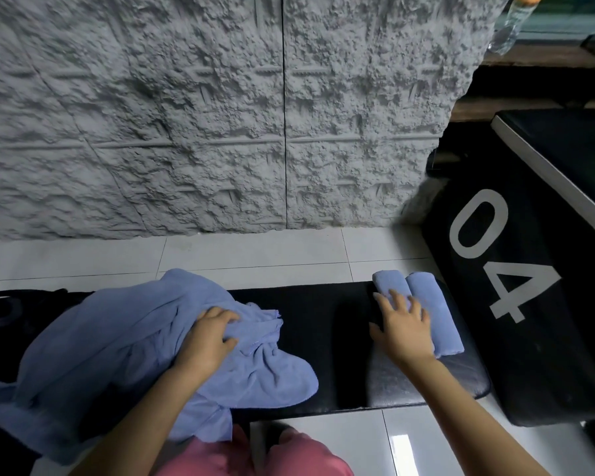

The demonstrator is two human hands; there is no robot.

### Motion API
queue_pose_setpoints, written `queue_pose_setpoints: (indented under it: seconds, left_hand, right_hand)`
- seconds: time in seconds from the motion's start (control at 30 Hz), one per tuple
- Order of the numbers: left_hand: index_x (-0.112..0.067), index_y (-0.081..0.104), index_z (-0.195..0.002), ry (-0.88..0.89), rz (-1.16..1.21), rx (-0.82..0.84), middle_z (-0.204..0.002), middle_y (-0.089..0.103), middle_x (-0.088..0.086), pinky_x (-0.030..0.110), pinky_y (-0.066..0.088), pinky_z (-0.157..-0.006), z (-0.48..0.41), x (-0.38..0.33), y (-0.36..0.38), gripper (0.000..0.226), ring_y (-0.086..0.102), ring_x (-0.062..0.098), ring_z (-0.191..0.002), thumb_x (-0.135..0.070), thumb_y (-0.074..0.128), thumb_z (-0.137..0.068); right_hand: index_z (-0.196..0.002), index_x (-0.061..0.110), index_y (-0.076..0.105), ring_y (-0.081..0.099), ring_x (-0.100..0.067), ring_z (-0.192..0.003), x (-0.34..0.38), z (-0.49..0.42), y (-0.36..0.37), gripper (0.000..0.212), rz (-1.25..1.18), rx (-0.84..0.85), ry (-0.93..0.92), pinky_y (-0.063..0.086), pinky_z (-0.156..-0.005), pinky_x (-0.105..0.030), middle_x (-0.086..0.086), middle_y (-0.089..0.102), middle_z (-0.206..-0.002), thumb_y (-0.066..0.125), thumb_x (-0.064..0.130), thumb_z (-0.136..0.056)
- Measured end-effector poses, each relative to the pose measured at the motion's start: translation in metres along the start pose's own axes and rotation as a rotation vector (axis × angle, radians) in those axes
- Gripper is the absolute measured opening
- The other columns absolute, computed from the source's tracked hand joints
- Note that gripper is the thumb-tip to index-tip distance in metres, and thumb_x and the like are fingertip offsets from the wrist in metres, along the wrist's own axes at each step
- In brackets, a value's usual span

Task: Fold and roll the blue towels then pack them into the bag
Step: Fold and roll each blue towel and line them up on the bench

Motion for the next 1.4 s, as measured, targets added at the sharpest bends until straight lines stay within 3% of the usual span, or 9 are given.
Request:
queue_pose_setpoints:
  seconds: [0.17, 0.27, 0.4, 0.57, 0.7, 0.9, 1.07, 1.23, 1.4]
  left_hand:
    - [-0.024, 0.055, -0.119, 0.07, -0.306, 0.178, -0.13, 0.044, -0.006, 0.016, 0.035, -0.093, 0.009, 0.012, -0.007, 0.038, 0.04, 0.013, -0.123, -0.014, 0.06, -0.083]
    - [-0.025, 0.046, -0.065, 0.017, -0.175, 0.113, -0.082, 0.046, -0.006, 0.018, 0.027, -0.056, 0.008, 0.013, -0.015, 0.018, 0.048, 0.011, -0.078, -0.009, 0.047, -0.073]
    - [-0.02, 0.037, -0.057, 0.013, 0.126, 0.002, -0.06, 0.036, -0.001, 0.031, 0.026, -0.055, 0.001, 0.018, -0.027, 0.004, 0.03, 0.012, -0.062, -0.016, 0.036, -0.056]
    - [-0.017, 0.068, -0.091, 0.16, 0.043, -0.003, -0.09, 0.06, -0.004, 0.028, 0.042, -0.085, 0.014, 0.028, -0.067, 0.042, 0.045, 0.006, -0.085, -0.033, 0.031, -0.08]
    - [-0.017, 0.068, -0.105, 0.271, 0.045, 0.1, -0.112, 0.063, -0.003, 0.029, 0.038, -0.102, 0.029, 0.062, -0.094, 0.033, 0.052, 0.007, -0.108, -0.017, 0.048, -0.078]
    - [-0.031, 0.061, -0.114, 0.345, -0.167, 0.166, -0.126, 0.054, -0.014, 0.024, 0.031, -0.106, 0.029, 0.084, -0.106, 0.046, 0.045, 0.007, -0.121, -0.02, 0.067, -0.07]
    - [-0.023, 0.058, -0.12, 0.282, -0.409, 0.246, -0.135, 0.049, -0.005, 0.028, 0.028, -0.107, 0.025, 0.069, -0.11, 0.039, 0.042, 0.017, -0.124, -0.023, 0.06, -0.081]
    - [-0.025, 0.041, -0.057, 0.127, -0.15, 0.163, -0.073, 0.049, 0.007, 0.032, 0.036, -0.065, 0.025, 0.035, -0.133, 0.022, 0.036, 0.019, -0.071, -0.022, 0.052, -0.076]
    - [-0.026, 0.05, -0.057, 0.173, 0.284, -0.019, -0.055, 0.048, -0.004, 0.029, 0.033, -0.061, 0.019, -0.019, -0.16, 0.035, 0.043, 0.014, -0.06, -0.022, 0.058, -0.09]
  right_hand:
    - [-0.14, 0.028, 0.039, 0.035, -0.027, -0.128, 0.092, 0.011, -0.008, 0.056, -0.177, 0.024, -0.29, 0.029, -0.105, -0.04, 0.005, 0.041, -0.143, 0.054, 0.035, -0.086]
    - [-0.138, 0.03, 0.039, 0.038, -0.025, -0.125, 0.142, 0.021, -0.005, 0.052, -0.266, 0.146, -0.388, 0.032, -0.101, -0.038, 0.006, 0.044, -0.139, 0.052, 0.029, -0.088]
    - [-0.138, 0.026, 0.04, 0.038, -0.025, -0.124, 0.186, 0.029, -0.001, 0.053, -0.284, 0.209, -0.476, 0.035, -0.097, -0.037, 0.003, 0.046, -0.138, 0.054, 0.023, -0.087]
    - [-0.122, 0.02, 0.048, 0.049, -0.028, -0.112, 0.229, 0.043, 0.006, 0.046, -0.339, 0.339, -0.516, 0.044, -0.085, -0.035, -0.005, 0.058, -0.119, 0.063, 0.035, -0.081]
    - [-0.109, 0.017, 0.05, 0.053, -0.029, -0.101, 0.263, 0.064, 0.011, 0.043, -0.34, 0.266, -0.537, 0.04, -0.076, -0.036, -0.007, 0.06, -0.11, 0.06, 0.048, -0.08]
    - [-0.059, 0.024, 0.038, 0.044, -0.017, -0.073, 0.276, 0.061, -0.005, 0.028, -0.68, 0.165, -0.366, 0.041, -0.068, -0.041, 0.005, 0.047, -0.067, 0.031, 0.034, -0.084]
    - [-0.073, 0.021, 0.051, 0.053, -0.012, -0.075, 0.236, 0.053, -0.051, 0.019, -0.893, 0.277, -0.3, 0.043, -0.07, -0.023, -0.005, 0.062, -0.083, 0.054, 0.012, -0.09]
    - [-0.072, 0.02, 0.054, 0.053, -0.006, -0.072, 0.219, 0.066, -0.077, 0.02, -0.933, 0.265, -0.322, 0.041, -0.069, -0.012, 0.005, 0.061, -0.076, 0.056, 0.011, -0.089]
    - [-0.087, 0.015, 0.058, 0.054, -0.012, -0.071, 0.219, 0.078, -0.11, 0.014, -0.98, 0.164, -0.37, 0.043, -0.068, -0.022, 0.001, 0.062, -0.08, 0.064, 0.027, -0.082]
Point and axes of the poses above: each hand's wrist, its own z-axis away from the middle knuckle, its own y-axis out of the palm, x = y × z, the point moved 1 cm from there along -z, towards the middle knuckle
